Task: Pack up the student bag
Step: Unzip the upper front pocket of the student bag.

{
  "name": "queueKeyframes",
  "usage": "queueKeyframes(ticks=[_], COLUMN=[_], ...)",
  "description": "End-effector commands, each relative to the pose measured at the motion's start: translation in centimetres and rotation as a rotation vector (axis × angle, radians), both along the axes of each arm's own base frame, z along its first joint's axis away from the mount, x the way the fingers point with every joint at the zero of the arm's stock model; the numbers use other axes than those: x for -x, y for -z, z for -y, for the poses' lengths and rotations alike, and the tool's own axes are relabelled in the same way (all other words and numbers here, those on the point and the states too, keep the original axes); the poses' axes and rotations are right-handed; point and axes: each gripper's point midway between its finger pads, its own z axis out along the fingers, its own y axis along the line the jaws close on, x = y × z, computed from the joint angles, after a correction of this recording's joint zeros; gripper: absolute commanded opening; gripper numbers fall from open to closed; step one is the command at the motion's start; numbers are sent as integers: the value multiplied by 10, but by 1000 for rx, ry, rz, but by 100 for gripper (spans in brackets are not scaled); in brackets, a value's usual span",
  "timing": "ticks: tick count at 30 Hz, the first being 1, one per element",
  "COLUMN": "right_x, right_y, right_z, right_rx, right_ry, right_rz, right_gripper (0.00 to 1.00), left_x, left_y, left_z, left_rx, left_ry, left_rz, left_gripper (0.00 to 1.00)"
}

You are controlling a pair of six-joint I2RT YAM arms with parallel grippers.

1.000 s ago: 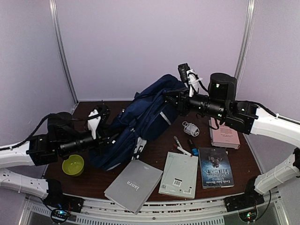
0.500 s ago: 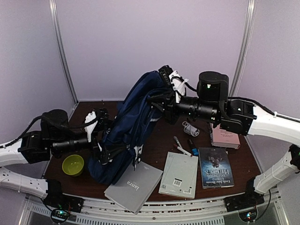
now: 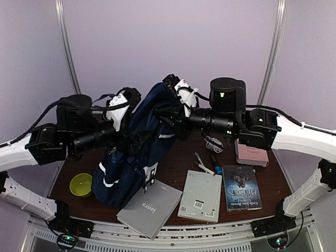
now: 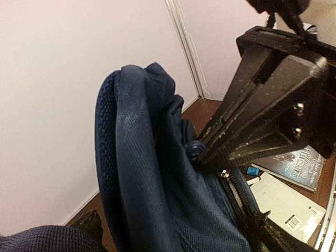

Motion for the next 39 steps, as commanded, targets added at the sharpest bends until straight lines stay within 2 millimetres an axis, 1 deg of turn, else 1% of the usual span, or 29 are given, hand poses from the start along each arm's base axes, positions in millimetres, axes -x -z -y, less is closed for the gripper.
queueKeyframes(ticks=[1,4,6,7,8,10,11,13,16,17,18,19,20,21,22,24,26,28,30,33,35,36,37,39], right_x=[2,2,3,2,0,-8,-14,-29,-54,-61,-69,-77,-84,-94,-99,-106,-111,-117,-116,-113,-110,-109,-107,-104], right_y=[-15,-15,-16,-15,-16,-17,-15,-15,-7,-1,10,9,20,24,29,34,32,19,-11,-58,-81,-88,-92,-92], right_z=[2,5,7,8,11,20,27,47,80,90,101,111,118,126,128,124,120,122,125,125,124,122,120,113], right_rx=[-31,-43,-52,-54,-64,-99,-120,-189,-325,-361,-386,-425,-437,-449,-445,-417,-373,-361,-383,-383,-392,-395,-398,-404], right_ry=[8,12,12,17,29,68,91,144,226,247,270,287,301,323,325,313,306,317,305,279,258,245,230,199], right_rz=[22,19,17,14,9,-15,-33,-77,-162,-189,-215,-220,-241,-249,-260,-266,-257,-232,-181,-100,-67,-61,-61,-79], right_gripper=[0,0,0,0,0,0,0,0,0,0,0,0,0,0,0,0,0,0,0,0,0,0,0,0], left_x=[-18,-12,-7,-5,-4,-2,-1,1,6,8,11,14,19,23,27,32,36,43,42,34,31,29,28,25], left_y=[-9,-12,-11,-10,-9,-9,-11,-16,-34,-38,-43,-47,-49,-49,-49,-44,-42,-41,-37,-26,-15,-10,-4,6], left_z=[-8,-4,-1,0,0,-3,-7,-15,-36,-42,-46,-49,-50,-50,-48,-45,-44,-42,-42,-45,-43,-42,-41,-40], left_rx=[-7,25,33,37,36,45,60,97,191,217,242,264,273,280,286,295,324,340,338,324,298,284,273,263], left_ry=[-117,-67,-30,-19,-11,-12,-13,-20,-33,-33,-26,-13,11,35,62,98,125,170,162,109,97,90,81,68], left_rz=[32,31,20,12,6,0,5,20,70,88,105,120,131,139,142,140,127,127,125,118,107,97,82,55], left_gripper=[87,50,23,8,0,0,0,0,0,0,0,0,0,0,0,0,0,0,0,0,0,0,15,71])
